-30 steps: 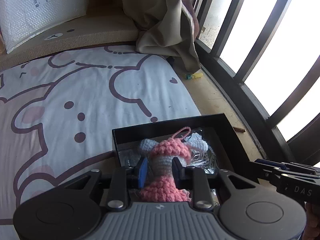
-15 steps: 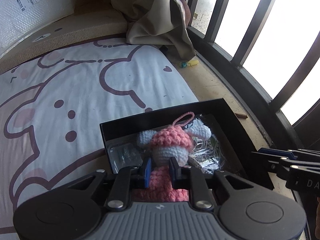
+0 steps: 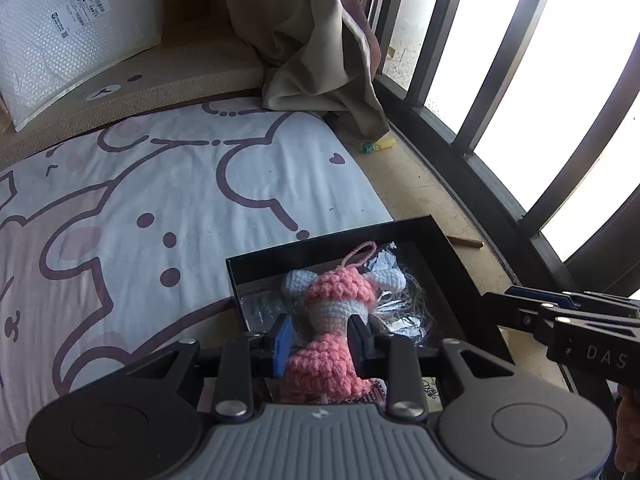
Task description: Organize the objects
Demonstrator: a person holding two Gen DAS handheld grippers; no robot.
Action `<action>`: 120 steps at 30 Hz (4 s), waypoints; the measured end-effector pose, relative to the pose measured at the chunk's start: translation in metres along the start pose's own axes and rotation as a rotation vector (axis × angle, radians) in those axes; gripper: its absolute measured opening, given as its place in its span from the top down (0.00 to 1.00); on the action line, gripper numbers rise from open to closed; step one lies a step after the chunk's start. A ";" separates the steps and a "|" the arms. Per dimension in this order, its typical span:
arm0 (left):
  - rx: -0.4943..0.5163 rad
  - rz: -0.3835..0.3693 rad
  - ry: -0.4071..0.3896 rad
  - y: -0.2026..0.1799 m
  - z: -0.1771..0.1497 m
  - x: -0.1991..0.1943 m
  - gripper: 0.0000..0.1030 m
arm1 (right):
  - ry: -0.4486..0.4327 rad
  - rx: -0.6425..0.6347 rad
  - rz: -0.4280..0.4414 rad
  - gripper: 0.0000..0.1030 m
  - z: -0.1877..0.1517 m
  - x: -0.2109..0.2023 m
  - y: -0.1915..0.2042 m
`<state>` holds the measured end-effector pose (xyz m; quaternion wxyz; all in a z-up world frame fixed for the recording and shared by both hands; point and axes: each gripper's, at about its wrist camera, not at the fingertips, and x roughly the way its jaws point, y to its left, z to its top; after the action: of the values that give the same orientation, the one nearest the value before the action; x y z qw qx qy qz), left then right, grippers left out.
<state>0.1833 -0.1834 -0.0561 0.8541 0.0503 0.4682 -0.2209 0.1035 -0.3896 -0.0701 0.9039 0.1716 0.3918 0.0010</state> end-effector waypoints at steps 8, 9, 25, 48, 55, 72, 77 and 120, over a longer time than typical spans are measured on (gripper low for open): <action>-0.041 0.022 -0.058 0.005 -0.002 -0.040 0.20 | -0.047 -0.050 -0.031 0.53 0.002 -0.032 0.025; -0.044 0.023 -0.063 0.005 -0.003 -0.044 0.18 | -0.053 -0.049 -0.034 0.50 0.002 -0.036 0.027; -0.028 0.112 -0.189 0.003 -0.021 -0.122 0.01 | -0.147 -0.077 -0.149 0.05 -0.009 -0.102 0.051; -0.055 0.107 -0.230 0.003 -0.065 -0.176 0.00 | -0.184 -0.115 -0.206 0.00 -0.048 -0.159 0.062; -0.051 0.135 -0.228 0.001 -0.080 -0.182 0.00 | -0.172 -0.111 -0.225 0.00 -0.064 -0.165 0.059; -0.031 0.168 -0.177 -0.002 -0.107 -0.178 0.00 | -0.140 -0.117 -0.256 0.00 -0.086 -0.171 0.053; -0.022 0.183 -0.166 -0.003 -0.111 -0.176 0.00 | -0.134 -0.131 -0.266 0.00 -0.087 -0.171 0.056; -0.016 0.177 -0.156 -0.003 -0.118 -0.179 0.00 | -0.119 -0.146 -0.261 0.00 -0.091 -0.168 0.059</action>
<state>0.0071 -0.0928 0.0256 0.9044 0.0672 0.3959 -0.1441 -0.0694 -0.3291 0.0099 0.9280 0.0529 0.3556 -0.0982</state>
